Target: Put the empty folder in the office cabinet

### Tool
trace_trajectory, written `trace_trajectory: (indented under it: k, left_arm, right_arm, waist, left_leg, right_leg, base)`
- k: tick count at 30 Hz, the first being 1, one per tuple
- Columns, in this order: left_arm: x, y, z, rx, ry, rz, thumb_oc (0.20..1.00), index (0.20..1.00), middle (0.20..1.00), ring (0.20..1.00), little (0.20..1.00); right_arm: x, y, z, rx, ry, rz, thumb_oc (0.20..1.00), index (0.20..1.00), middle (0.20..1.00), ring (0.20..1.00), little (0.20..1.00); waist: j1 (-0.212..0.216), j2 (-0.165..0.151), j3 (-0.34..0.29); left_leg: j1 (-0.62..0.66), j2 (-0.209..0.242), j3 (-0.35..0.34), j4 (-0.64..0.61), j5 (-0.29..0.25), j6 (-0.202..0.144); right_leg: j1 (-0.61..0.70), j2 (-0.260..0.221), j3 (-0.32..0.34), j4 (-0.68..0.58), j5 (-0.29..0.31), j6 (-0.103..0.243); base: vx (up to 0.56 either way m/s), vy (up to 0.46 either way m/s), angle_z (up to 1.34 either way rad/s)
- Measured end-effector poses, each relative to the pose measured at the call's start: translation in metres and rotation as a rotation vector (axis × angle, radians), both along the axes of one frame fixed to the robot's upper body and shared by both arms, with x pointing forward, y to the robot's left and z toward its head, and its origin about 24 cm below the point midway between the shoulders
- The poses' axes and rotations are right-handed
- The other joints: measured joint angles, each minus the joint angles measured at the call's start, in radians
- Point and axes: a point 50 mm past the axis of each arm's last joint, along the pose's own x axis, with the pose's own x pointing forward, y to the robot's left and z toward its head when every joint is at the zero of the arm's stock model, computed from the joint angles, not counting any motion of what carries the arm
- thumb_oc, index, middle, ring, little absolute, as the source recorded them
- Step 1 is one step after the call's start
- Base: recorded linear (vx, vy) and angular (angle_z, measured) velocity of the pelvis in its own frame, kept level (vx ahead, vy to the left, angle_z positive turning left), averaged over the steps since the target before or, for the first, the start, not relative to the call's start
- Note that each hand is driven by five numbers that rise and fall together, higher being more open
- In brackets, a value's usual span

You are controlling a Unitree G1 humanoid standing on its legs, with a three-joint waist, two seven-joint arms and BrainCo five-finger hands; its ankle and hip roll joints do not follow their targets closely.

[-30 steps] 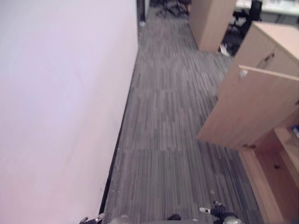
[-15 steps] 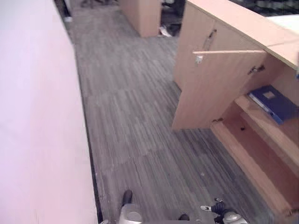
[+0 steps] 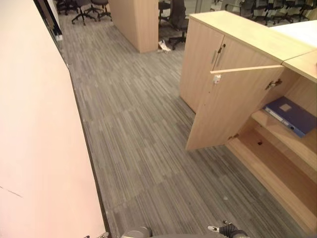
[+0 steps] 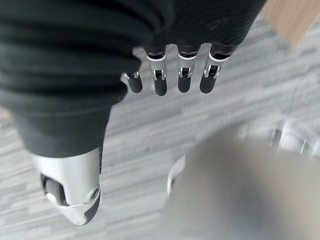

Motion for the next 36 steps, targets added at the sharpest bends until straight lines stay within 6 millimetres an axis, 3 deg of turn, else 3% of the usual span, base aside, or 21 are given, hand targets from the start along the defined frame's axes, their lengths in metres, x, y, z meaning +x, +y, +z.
trace_trajectory:
  k: [1, 2, 4, 7, 8, 11, 13, 14, 17, 23, 24, 26, 27, 29, 30, 31, 32, 33, 34, 35, 36]
  left_arm:
    - [-0.001, -0.002, -0.001, -0.003, 0.014, -0.019, 1.0, 1.0, 1.0, 1.0, 1.0]
    - [-0.006, -0.01, -0.004, -0.032, 0.049, -0.063, 1.0, 1.0, 1.0, 1.0, 1.0]
    - [-0.011, -0.008, -0.004, -0.029, 0.055, -0.062, 1.0, 1.0, 1.0, 1.0, 1.0]
    - [-0.005, -0.003, -0.001, -0.011, 0.036, -0.07, 1.0, 1.0, 1.0, 1.0, 1.0]
    - [0.0, -0.001, 0.0, -0.003, 0.025, -0.072, 1.0, 1.0, 1.0, 1.0, 1.0]
    - [0.018, -0.001, 0.002, 0.0, -0.02, -0.084, 1.0, 1.0, 1.0, 1.0, 1.0]
    - [0.036, -0.004, 0.005, 0.0, -0.076, -0.104, 1.0, 1.0, 1.0, 1.0, 1.0]
    - [0.034, -0.004, 0.004, 0.0, -0.069, -0.105, 1.0, 1.0, 1.0, 1.0, 1.0]
    - [0.033, -0.004, 0.004, -0.003, -0.063, -0.107, 1.0, 1.0, 1.0, 1.0, 1.0]
    - [0.033, -0.004, 0.004, -0.004, -0.058, -0.109, 1.0, 1.0, 1.0, 1.0, 1.0]
    - [0.034, -0.005, 0.003, -0.005, -0.058, -0.114, 1.0, 1.0, 1.0, 1.0, 1.0]
    - [0.027, -0.003, 0.003, -0.001, -0.035, -0.108, 1.0, 1.0, 1.0, 1.0, 1.0]
    - [0.021, -0.004, 0.001, -0.006, -0.02, -0.103, 1.0, 1.0, 1.0, 1.0, 1.0]
    - [0.014, -0.008, -0.001, -0.017, -0.01, -0.1, 1.0, 1.0, 1.0, 1.0, 1.0]
    - [0.013, -0.014, -0.003, -0.034, -0.008, -0.096, 1.0, 1.0, 1.0, 1.0, 1.0]
    - [0.01, -0.026, -0.007, -0.062, -0.011, -0.094, 1.0, 1.0, 1.0, 1.0, 1.0]
    - [0.002, -0.025, -0.007, -0.063, 0.001, -0.099, 1.0, 1.0, 1.0, 1.0, 1.0]
    - [-0.011, -0.03, -0.01, -0.081, 0.051, -0.095, 1.0, 1.0, 1.0, 1.0, 1.0]
    - [-0.003, -0.029, -0.009, -0.075, 0.036, -0.102, 1.0, 1.0, 1.0, 1.0, 1.0]
    - [0.003, -0.027, -0.008, -0.065, 0.018, -0.104, 1.0, 1.0, 1.0, 1.0, 1.0]
    - [0.012, -0.026, -0.007, -0.061, -0.008, -0.111, 1.0, 1.0, 1.0, 1.0, 1.0]
  right_arm:
    - [0.005, -0.005, 0.002, -0.008, -0.02, -0.006, 1.0, 1.0, 1.0, 1.0, 1.0]
    - [0.008, -0.013, 0.005, -0.024, -0.039, 0.014, 1.0, 1.0, 1.0, 1.0, 1.0]
    - [0.007, -0.009, 0.005, -0.017, -0.037, 0.032, 1.0, 1.0, 1.0, 1.0, 1.0]
    - [0.017, -0.009, 0.007, -0.014, -0.063, 0.043, 1.0, 1.0, 1.0, 1.0, 1.0]
    - [0.028, -0.009, 0.011, -0.016, -0.09, 0.05, 1.0, 1.0, 1.0, 1.0, 1.0]
    - [0.031, -0.011, 0.012, -0.022, -0.093, 0.051, 1.0, 1.0, 1.0, 1.0, 1.0]
    - [0.039, -0.01, 0.014, -0.022, -0.115, 0.057, 1.0, 1.0, 1.0, 1.0, 1.0]
    - [0.038, -0.009, 0.014, -0.022, -0.112, 0.055, 1.0, 1.0, 1.0, 1.0, 1.0]
    - [0.036, -0.011, 0.013, -0.027, -0.11, 0.044, 1.0, 1.0, 1.0, 1.0, 1.0]
    - [0.011, -0.015, 0.007, -0.029, -0.054, 0.006, 1.0, 1.0, 1.0, 1.0, 1.0]
    - [0.009, -0.016, 0.007, -0.03, -0.047, 0.004, 1.0, 1.0, 1.0, 1.0, 1.0]
    - [0.01, -0.011, 0.006, -0.02, -0.051, 0.011, 1.0, 1.0, 1.0, 1.0, 1.0]
    - [0.012, -0.012, 0.007, -0.029, -0.057, 0.034, 1.0, 1.0, 1.0, 1.0, 1.0]
    - [0.016, -0.012, 0.008, -0.038, -0.072, 0.053, 1.0, 1.0, 1.0, 1.0, 1.0]
    - [0.014, -0.011, 0.007, -0.036, -0.058, 0.048, 1.0, 1.0, 1.0, 1.0, 1.0]
    - [0.02, -0.018, 0.009, -0.061, -0.046, 0.037, 1.0, 1.0, 1.0, 1.0, 1.0]
    - [0.025, -0.016, 0.01, -0.06, -0.054, 0.053, 1.0, 1.0, 1.0, 1.0, 1.0]
    - [0.036, -0.011, 0.012, -0.056, -0.094, 0.087, 1.0, 1.0, 1.0, 1.0, 1.0]
    - [0.045, -0.004, 0.014, -0.057, -0.107, 0.137, 1.0, 1.0, 1.0, 1.0, 1.0]
    - [0.043, -0.003, 0.013, -0.056, -0.1, 0.147, 1.0, 1.0, 1.0, 1.0, 1.0]
    - [0.041, -0.007, 0.013, -0.065, -0.09, 0.142, 1.0, 1.0, 1.0, 1.0, 1.0]
  waist:
    - [-0.007, 0.005, 0.016]
    - [-0.034, 0.023, 0.012]
    - [-0.043, 0.008, 0.009]
    - [-0.044, 0.007, 0.015]
    - [-0.05, 0.015, 0.042]
    - [-0.081, 0.039, 0.067]
    - [-0.092, 0.029, 0.08]
    - [-0.087, 0.028, 0.078]
    - [-0.08, 0.026, 0.071]
    - [-0.098, 0.006, -0.006]
    - [-0.102, 0.008, -0.006]
    - [-0.091, 0.001, -0.014]
    - [-0.072, -0.022, -0.034]
    - [-0.088, -0.039, -0.037]
    - [-0.071, -0.036, -0.047]
    - [-0.036, 0.025, -0.027]
    - [-0.008, -0.002, -0.015]
    - [-0.013, 0.017, -0.007]
    - [-0.016, 0.005, 0.011]
    - [-0.01, 0.013, 0.019]
    - [-0.008, 0.021, 0.027]
  left_leg:
    - [0.019, -0.007, 0.002, -0.001, 0.008, 0.01]
    - [0.064, -0.021, 0.012, -0.021, -0.009, 0.044]
    - [0.1, -0.036, 0.04, -0.053, -0.012, 0.054]
    - [0.089, -0.03, 0.089, -0.07, -0.012, 0.052]
    - [0.083, -0.021, 0.097, -0.072, -0.012, 0.052]
    - [0.087, -0.006, 0.093, -0.074, -0.01, 0.049]
    - [0.087, -0.006, 0.095, -0.076, -0.016, 0.031]
    - [0.097, -0.005, 0.091, -0.079, -0.015, 0.028]
    - [0.095, 0.031, 0.084, -0.079, -0.018, -0.004]
    - [0.053, 0.141, 0.091, 0.041, -0.081, -0.081]
    - [0.042, 0.159, 0.097, 0.099, -0.103, -0.091]
    - [-0.051, 0.214, 0.143, 0.376, -0.097, -0.121]
    - [-0.141, 0.235, 0.161, 0.504, -0.098, -0.129]
    - [-0.265, 0.228, 0.138, 0.407, -0.093, -0.144]
    - [-0.3, 0.241, 0.123, 0.303, -0.058, -0.187]
    - [-0.289, 0.3, 0.051, 0.238, 0.018, -0.235]
    - [-0.272, 0.298, 0.035, 0.196, 0.042, -0.237]
    - [-0.278, 0.319, -0.012, 0.138, 0.057, -0.239]
    - [-0.284, 0.295, -0.072, 0.027, 0.092, -0.231]
    - [-0.265, 0.298, -0.113, -0.097, 0.146, -0.229]
    - [-0.245, 0.304, -0.117, -0.179, 0.178, -0.227]
  right_leg:
    - [-0.024, -0.047, 0.02, 0.085, 0.002, -0.003]
    - [-0.103, -0.046, 0.047, 0.223, -0.031, -0.008]
    - [-0.143, -0.023, 0.029, 0.253, -0.061, -0.019]
    - [-0.195, 0.024, -0.02, 0.227, -0.105, 0.021]
    - [-0.207, 0.056, -0.046, 0.192, -0.119, 0.025]
    - [-0.213, 0.151, -0.117, 0.082, -0.13, 0.037]
    - [-0.228, 0.179, -0.154, 0.038, -0.121, 0.032]
    - [-0.223, 0.182, -0.166, 0.019, -0.126, 0.02]
    - [-0.174, 0.252, -0.203, -0.082, -0.182, -0.068]
    - [-0.145, 0.363, -0.24, -0.118, -0.26, -0.167]
    - [-0.127, 0.384, -0.241, -0.136, -0.273, -0.158]
    - [-0.068, 0.453, -0.221, -0.247, -0.267, -0.167]
    - [-0.046, 0.471, -0.195, -0.322, -0.226, -0.205]
    - [-0.014, 0.512, -0.174, -0.454, -0.206, -0.17]
    - [0.01, 0.533, -0.212, -0.482, -0.242, -0.139]
    - [-0.003, 0.511, -0.293, -0.293, -0.285, -0.249]
    - [-0.018, 0.47, -0.139, -0.255, -0.307, -0.24]
    - [-0.023, 0.51, -0.051, -0.276, -0.278, -0.225]
    - [-0.021, 0.535, 0.025, -0.344, -0.21, -0.229]
    - [-0.004, 0.566, 0.072, -0.408, -0.189, -0.196]
    - [0.003, 0.574, 0.082, -0.413, -0.19, -0.196]
  base:
    - [0.12, 0.241, -0.11]
    - [0.16, 0.258, -0.22]
    - [0.09, 0.077, -0.43]
    - [-0.01, -0.037, -0.72]
    - [0.02, -0.072, -0.49]
    - [0.07, -0.126, 0.01]
    - [0.16, -0.135, 0.29]
    - [0.22, -0.203, 0.12]
    - [0.2, -0.191, 0.09]
    - [0.15, -0.222, 0.02]
    - [0.03, -0.166, -0.34]
    - [-0.01, -0.076, -0.8]
    - [0.02, 0.002, -1.21]
    - [0.03, 0.048, -1.01]
    - [0.03, 0.076, -1.07]
    - [0.05, 0.087, -1.69]
    - [0.09, 0.169, -2.14]
    - [0.12, 0.202, -2.36]
    - [0.15, 0.3, -2.21]
    - [0.14, 0.315, -1.86]
    - [0.16, 0.363, -1.24]
